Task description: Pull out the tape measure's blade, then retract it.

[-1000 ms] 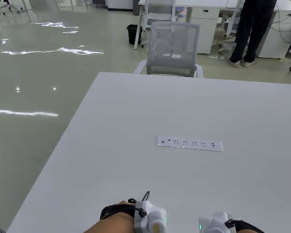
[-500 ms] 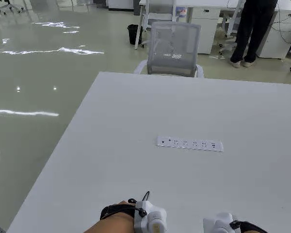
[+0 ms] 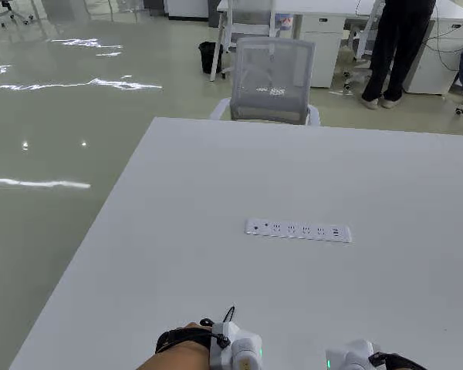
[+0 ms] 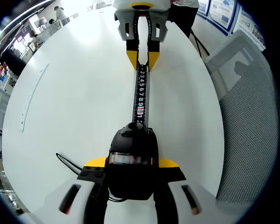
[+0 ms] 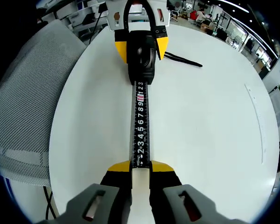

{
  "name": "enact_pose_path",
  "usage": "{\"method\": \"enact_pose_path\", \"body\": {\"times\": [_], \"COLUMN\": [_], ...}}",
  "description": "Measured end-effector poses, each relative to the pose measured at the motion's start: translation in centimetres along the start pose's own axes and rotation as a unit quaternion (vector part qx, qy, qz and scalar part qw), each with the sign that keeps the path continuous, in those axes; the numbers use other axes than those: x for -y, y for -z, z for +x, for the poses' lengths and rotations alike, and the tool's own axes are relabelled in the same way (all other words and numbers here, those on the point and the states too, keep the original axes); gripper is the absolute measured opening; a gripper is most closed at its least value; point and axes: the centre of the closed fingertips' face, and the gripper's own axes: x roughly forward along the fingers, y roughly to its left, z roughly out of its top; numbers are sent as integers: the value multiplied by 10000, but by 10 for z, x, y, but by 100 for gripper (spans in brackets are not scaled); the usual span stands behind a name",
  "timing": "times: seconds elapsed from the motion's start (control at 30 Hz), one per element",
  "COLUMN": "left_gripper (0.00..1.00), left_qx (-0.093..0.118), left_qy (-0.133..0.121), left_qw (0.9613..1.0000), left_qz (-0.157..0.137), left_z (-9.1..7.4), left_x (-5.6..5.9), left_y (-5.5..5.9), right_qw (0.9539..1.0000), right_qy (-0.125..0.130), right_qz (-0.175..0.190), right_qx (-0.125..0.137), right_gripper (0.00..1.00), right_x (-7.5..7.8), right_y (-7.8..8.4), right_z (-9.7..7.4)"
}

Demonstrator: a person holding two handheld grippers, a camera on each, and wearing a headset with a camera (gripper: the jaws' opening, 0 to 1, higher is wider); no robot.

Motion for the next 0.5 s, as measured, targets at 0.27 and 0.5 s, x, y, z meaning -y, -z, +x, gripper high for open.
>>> {"method": "enact_pose_path", "body": {"times": [0.27,0.5], "left_gripper": [33,33], "left_qx": [2,14], "left_qy": [6,11], "left_qw": [10000,10000], "left_qz": [-11,-25], "left_z": [1,1], "left_x": [0,0], "left_y": [0,0], "right_qw": [10000,10000], "right_qy": [10,27], "right_qz": [-9,24], "right_qx": [-55,-56], "right_gripper": [12,12], "right_x": [1,2], "right_y": [6,12], "right_z": [-2,-4]}}
